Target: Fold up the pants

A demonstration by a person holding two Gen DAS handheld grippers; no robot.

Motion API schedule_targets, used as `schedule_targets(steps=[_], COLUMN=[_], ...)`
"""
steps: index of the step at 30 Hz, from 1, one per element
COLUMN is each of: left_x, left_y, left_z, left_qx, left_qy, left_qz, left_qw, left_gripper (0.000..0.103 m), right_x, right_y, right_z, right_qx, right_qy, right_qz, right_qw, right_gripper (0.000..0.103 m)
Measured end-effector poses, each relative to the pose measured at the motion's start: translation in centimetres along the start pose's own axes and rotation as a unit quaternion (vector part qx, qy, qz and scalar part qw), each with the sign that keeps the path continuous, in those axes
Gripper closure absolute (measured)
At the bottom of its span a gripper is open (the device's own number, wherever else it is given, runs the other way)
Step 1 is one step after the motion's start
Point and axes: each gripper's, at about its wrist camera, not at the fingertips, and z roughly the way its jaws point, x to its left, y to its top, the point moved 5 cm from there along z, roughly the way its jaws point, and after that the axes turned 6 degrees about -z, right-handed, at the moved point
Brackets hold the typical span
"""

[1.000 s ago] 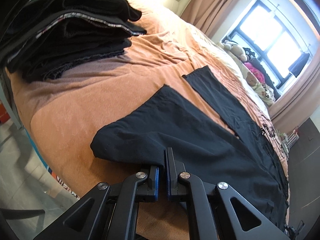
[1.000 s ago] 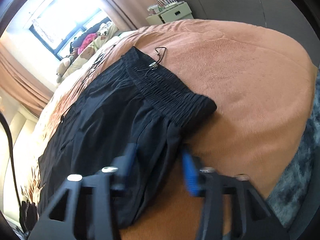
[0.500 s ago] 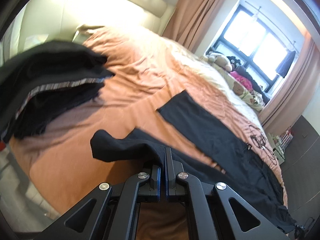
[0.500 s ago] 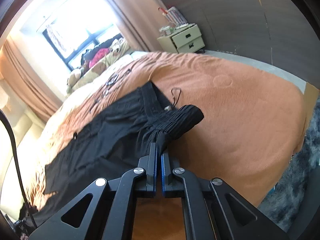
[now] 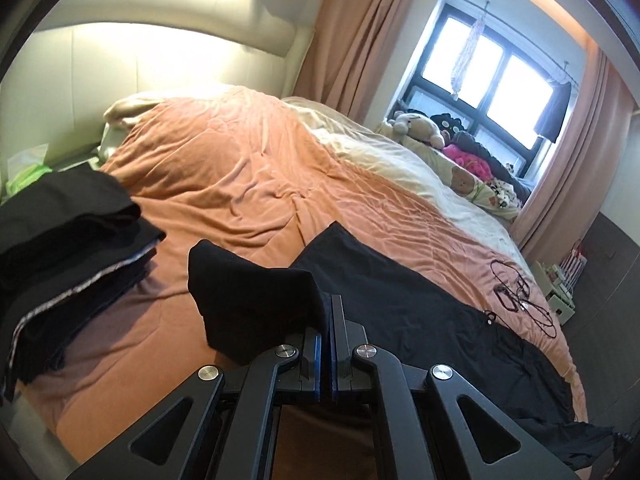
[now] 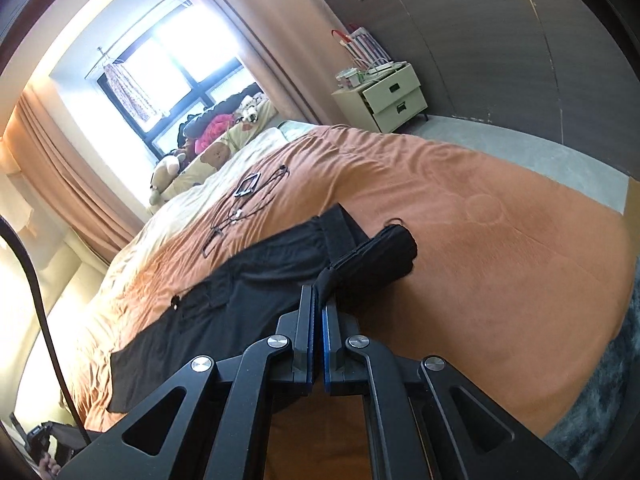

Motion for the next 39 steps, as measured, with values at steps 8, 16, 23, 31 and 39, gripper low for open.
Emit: schedule_targets(steps=[8, 16, 23, 31, 39], left_x=[-3.1, -5.7, -7.1, -7.9, -7.9], left_y=[2.5, 4.3, 4.8, 4.9, 4.3], left_z=[4.9, 11.3, 18.0, 24.9, 30.0], left_qx=[0.008, 0.023, 0.049, 0.077, 0.102], left_qy=[0.005, 0.023, 0.041, 0.064, 0.08], left_qz=[0.016, 0.033, 0.044, 0.051, 0.046], left_qw=[0.9998, 0.9989, 0.997, 0.9937, 0.9905], left_gripper=[0.1, 0.1, 0.1, 0.1, 0.1], right_x=[2.0, 3.4, 4.2, 4.3, 3.7], right_y=[3.4, 5.4, 6.9, 7.9, 8.3], right_z=[3.5, 9.3, 15.5, 21.9, 26.5], right_qx=[-0.003, 0.013, 0.041, 0.073, 0.095], right_qy=[-0.015, -0.032, -0.056, -0.078, -0.098], right_qz=[-0.019, -0.017, -0.014, -0.008, -0.005], right_qw=[1.0, 0.999, 0.997, 0.994, 0.991], right_gripper=[0.103, 0.103, 0.103, 0.103, 0.103])
